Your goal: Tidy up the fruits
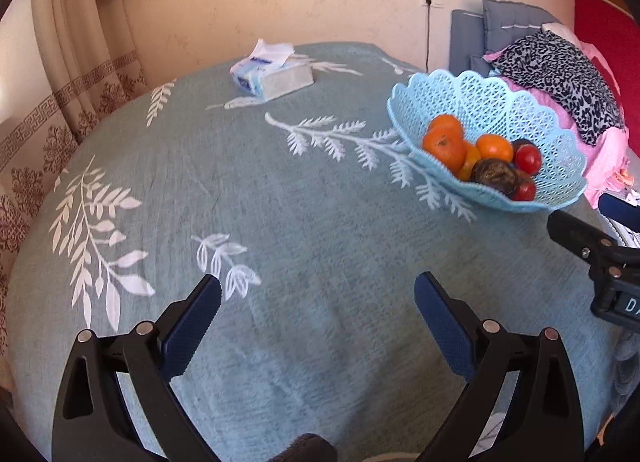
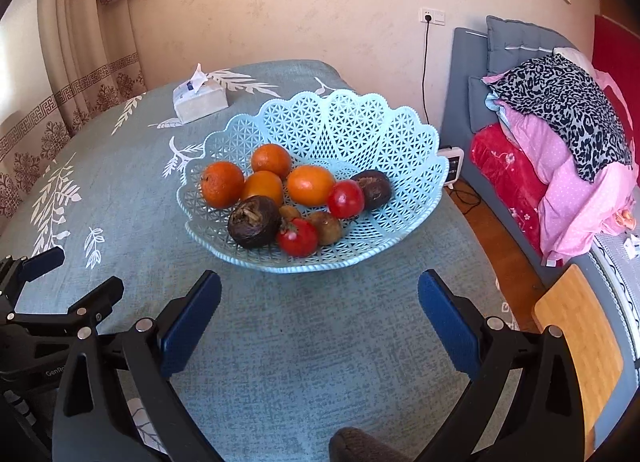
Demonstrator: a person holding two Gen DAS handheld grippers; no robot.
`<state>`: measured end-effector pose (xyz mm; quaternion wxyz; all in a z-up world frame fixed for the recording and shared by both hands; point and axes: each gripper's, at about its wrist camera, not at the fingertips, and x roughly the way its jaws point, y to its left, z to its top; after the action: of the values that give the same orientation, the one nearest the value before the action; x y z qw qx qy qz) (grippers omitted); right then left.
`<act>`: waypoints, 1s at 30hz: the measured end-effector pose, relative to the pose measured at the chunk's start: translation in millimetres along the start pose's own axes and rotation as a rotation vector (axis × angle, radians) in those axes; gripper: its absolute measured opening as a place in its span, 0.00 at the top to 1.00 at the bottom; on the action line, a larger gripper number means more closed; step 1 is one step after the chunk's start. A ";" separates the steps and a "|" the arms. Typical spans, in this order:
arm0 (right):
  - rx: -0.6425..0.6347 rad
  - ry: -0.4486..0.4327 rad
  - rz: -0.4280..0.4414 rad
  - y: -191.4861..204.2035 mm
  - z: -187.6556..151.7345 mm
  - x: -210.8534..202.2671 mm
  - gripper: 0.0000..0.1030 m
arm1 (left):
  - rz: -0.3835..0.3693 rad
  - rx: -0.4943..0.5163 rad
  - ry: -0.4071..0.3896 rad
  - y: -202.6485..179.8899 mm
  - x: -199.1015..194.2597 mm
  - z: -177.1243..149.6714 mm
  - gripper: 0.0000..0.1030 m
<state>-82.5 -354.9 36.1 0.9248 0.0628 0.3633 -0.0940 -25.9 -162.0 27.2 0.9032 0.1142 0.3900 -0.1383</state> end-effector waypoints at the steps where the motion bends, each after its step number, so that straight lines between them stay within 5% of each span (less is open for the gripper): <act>1: -0.008 0.008 0.007 2.9 -1.2 1.2 0.03 | 0.005 -0.023 0.026 6.6 2.5 -3.1 0.06; 8: -0.049 0.062 0.058 23.7 -11.3 11.7 0.03 | 0.047 -0.180 0.183 47.6 23.0 -18.5 0.05; 16: -0.036 0.130 0.079 28.1 -19.7 29.2 0.03 | 0.028 -0.112 0.098 43.6 11.3 -32.4 0.05; 30: -0.082 0.154 0.027 37.6 -23.6 38.3 0.03 | 0.020 -0.122 0.091 44.7 12.6 -32.5 0.05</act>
<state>-62.3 -318.8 -5.5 0.8972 0.0365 0.4359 -0.0615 -24.3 -112.0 0.5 0.8911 0.0689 0.4373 -0.0999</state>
